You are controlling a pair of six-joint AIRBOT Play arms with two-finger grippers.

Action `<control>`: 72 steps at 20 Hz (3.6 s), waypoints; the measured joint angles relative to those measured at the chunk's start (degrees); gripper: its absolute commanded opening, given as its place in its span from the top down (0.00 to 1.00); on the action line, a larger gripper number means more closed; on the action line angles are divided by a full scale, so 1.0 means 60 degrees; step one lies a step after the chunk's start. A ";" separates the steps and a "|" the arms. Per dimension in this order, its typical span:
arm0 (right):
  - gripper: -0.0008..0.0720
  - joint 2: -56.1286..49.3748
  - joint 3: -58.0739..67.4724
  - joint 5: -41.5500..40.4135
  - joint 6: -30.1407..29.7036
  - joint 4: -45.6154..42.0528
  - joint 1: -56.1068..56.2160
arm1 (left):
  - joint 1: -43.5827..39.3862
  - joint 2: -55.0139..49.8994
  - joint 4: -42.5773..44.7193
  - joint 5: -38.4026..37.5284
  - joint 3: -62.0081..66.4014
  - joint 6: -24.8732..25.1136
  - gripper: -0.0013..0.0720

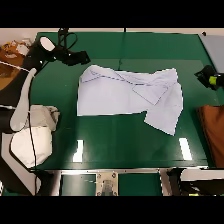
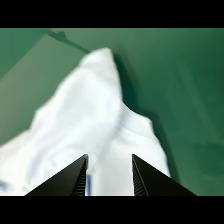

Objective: Fold the shirts.

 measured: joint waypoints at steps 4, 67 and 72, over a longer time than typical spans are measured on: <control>0.53 -0.0051 -0.0929 0.1107 -0.0007 -0.0127 -0.0747 | 0.0495 -0.0044 -0.0080 -0.2157 0.0288 -0.0047 0.95; 0.95 0.9442 0.3450 -0.0401 0.0095 0.0576 -0.0670 | 0.0940 1.0426 -0.1399 0.0106 0.0627 0.0703 0.95; 0.95 0.8896 0.2310 -0.0066 0.0226 0.0656 -0.0670 | 0.0940 0.9723 -0.0310 -0.0255 -0.0495 -0.0102 0.95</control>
